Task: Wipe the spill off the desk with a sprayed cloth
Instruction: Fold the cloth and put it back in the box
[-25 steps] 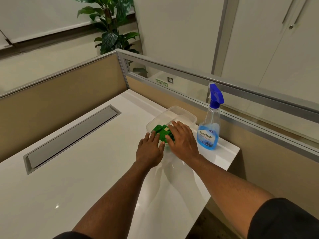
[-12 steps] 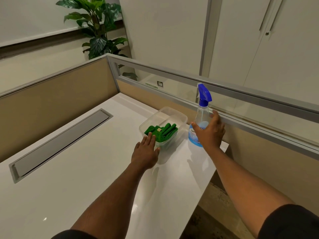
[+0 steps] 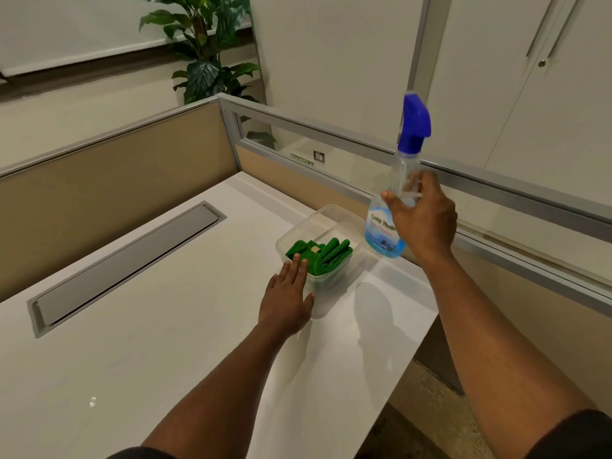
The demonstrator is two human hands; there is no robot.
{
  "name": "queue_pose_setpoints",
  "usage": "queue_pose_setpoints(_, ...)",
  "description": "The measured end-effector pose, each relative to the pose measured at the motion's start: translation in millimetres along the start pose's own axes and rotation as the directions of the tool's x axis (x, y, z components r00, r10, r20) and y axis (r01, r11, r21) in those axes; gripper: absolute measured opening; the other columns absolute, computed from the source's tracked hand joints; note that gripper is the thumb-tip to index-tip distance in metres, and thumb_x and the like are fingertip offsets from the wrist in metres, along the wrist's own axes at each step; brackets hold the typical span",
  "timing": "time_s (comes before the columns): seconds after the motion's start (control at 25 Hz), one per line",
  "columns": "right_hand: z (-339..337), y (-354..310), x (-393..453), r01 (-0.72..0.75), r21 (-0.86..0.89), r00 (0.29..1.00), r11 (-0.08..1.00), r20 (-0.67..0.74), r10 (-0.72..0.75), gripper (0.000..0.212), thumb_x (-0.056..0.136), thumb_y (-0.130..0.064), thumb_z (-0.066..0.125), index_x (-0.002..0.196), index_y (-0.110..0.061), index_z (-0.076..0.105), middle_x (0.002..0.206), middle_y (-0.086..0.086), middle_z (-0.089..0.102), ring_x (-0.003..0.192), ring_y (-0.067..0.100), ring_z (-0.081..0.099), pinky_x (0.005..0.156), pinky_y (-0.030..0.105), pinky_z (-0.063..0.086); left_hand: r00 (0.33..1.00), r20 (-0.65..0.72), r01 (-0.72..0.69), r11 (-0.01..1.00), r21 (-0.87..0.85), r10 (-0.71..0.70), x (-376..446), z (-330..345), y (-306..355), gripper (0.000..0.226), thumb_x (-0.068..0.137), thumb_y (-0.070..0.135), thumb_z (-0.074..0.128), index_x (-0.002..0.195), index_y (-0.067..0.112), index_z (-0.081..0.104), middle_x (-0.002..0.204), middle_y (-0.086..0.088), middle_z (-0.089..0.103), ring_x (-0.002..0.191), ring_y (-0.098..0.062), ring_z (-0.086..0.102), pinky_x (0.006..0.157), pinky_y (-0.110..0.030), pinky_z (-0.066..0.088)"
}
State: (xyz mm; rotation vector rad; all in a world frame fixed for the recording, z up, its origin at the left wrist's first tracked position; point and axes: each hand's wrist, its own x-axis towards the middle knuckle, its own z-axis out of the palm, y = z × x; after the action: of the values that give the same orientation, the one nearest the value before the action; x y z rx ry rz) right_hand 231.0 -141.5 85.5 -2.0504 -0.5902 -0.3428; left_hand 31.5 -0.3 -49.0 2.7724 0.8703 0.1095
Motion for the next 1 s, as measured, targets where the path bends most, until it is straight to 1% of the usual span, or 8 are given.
queue_pose_setpoints(0.12,13.0,-28.7,21.5,0.063,0.085,0.998,0.994,-0.020,-0.061,0.048,0.080,-0.050,0.071,0.110,-0.018,0.053,0.109,0.001,0.068,0.083,0.013,0.062,0.066,0.031,0.054,1.000,-0.013,0.009,1.000,-0.012,-0.009,-0.8,2.7,-1.3,0.077,0.098,0.050,0.039,0.155,0.026,-0.007,0.162,0.005,-0.012,0.150,-0.016,-0.005,0.120,-0.036,0.005)
queue_pose_setpoints(0.24,48.5,-35.5,34.0,0.043,0.112,0.996,0.993,0.068,-0.050,0.046,0.080,-0.048,0.072,0.109,-0.018,0.052,0.108,-0.001,0.067,0.086,0.016,0.065,0.068,0.033,0.057,1.000,-0.010,0.013,1.000,-0.016,-0.014,-1.1,3.0,-3.0,0.077,0.097,0.051,0.039,0.154,0.028,-0.008,0.162,0.007,-0.013,0.150,-0.015,-0.007,0.121,-0.037,0.006)
queue_pose_setpoints(0.44,110.8,-8.1,29.5,-0.016,0.044,0.957,0.999,0.291,0.003,0.043,0.081,-0.045,0.073,0.107,-0.020,0.049,0.106,0.004,0.068,0.090,0.023,0.069,0.068,0.038,0.059,0.999,-0.009,0.031,0.999,-0.035,-0.031,-0.6,4.7,-2.9,0.076,0.097,0.049,0.039,0.153,0.031,-0.010,0.160,0.010,-0.017,0.150,-0.014,-0.009,0.122,-0.036,0.006)
queue_pose_setpoints(0.72,138.5,21.3,28.2,-0.050,0.018,0.923,0.999,0.383,0.039,0.050,0.077,-0.044,0.076,0.112,-0.020,0.050,0.111,0.005,0.067,0.098,0.025,0.065,0.068,0.033,0.051,0.999,-0.012,0.041,0.997,-0.069,-0.042,-1.9,7.2,-1.8,0.077,0.097,0.048,0.041,0.153,0.032,-0.010,0.159,0.012,-0.018,0.149,-0.012,-0.009,0.121,-0.034,0.006)
queue_pose_setpoints(0.8,134.7,18.1,32.7,-0.081,0.011,0.898,0.997,0.434,0.068,0.062,0.075,-0.046,0.077,0.121,-0.018,0.047,0.118,0.007,0.065,0.104,0.025,0.064,0.074,0.035,0.054,0.999,0.002,0.038,0.996,-0.074,-0.038,-2.3,1.8,-2.0,0.077,0.097,0.047,0.042,0.153,0.031,-0.008,0.160,0.012,-0.016,0.150,-0.013,-0.009,0.121,-0.035,0.006)
queue_pose_setpoints(0.88,125.2,9.8,26.6,-0.092,-0.028,0.924,0.995,0.371,0.095,0.073,0.074,-0.050,0.076,0.130,-0.016,0.043,0.125,0.010,0.060,0.112,0.027,0.059,0.086,0.042,0.053,0.999,-0.002,0.043,0.996,-0.073,-0.043,-6.8,-7.5,-4.8,0.075,0.098,0.046,0.042,0.154,0.030,-0.005,0.162,0.010,-0.012,0.150,-0.014,-0.008,0.121,-0.035,0.004)
queue_pose_setpoints(0.96,114.7,-4.4,6.2,-0.033,-0.021,0.982,0.999,0.187,0.036,0.069,0.078,-0.052,0.072,0.129,-0.013,0.045,0.126,0.012,0.058,0.115,0.027,0.054,0.093,0.045,0.050,0.996,-0.043,0.069,0.995,-0.069,-0.072,-17.1,-19.2,-11.6,0.072,0.099,0.045,0.039,0.155,0.027,-0.002,0.163,0.008,-0.008,0.150,-0.015,-0.007,0.120,-0.035,0.003)
queue_pose_setpoints(1.0,111.3,-14.7,-8.0,0.017,0.027,0.993,0.999,0.114,-0.020,0.063,0.081,-0.051,0.069,0.126,-0.013,0.048,0.124,0.012,0.058,0.113,0.026,0.054,0.092,0.044,0.050,0.993,-0.067,0.092,0.993,-0.072,-0.097,-25.1,-25.4,-17.1,0.070,0.099,0.045,0.038,0.155,0.026,0.000,0.163,0.007,-0.007,0.151,-0.015,-0.006,0.120,-0.035,0.002)
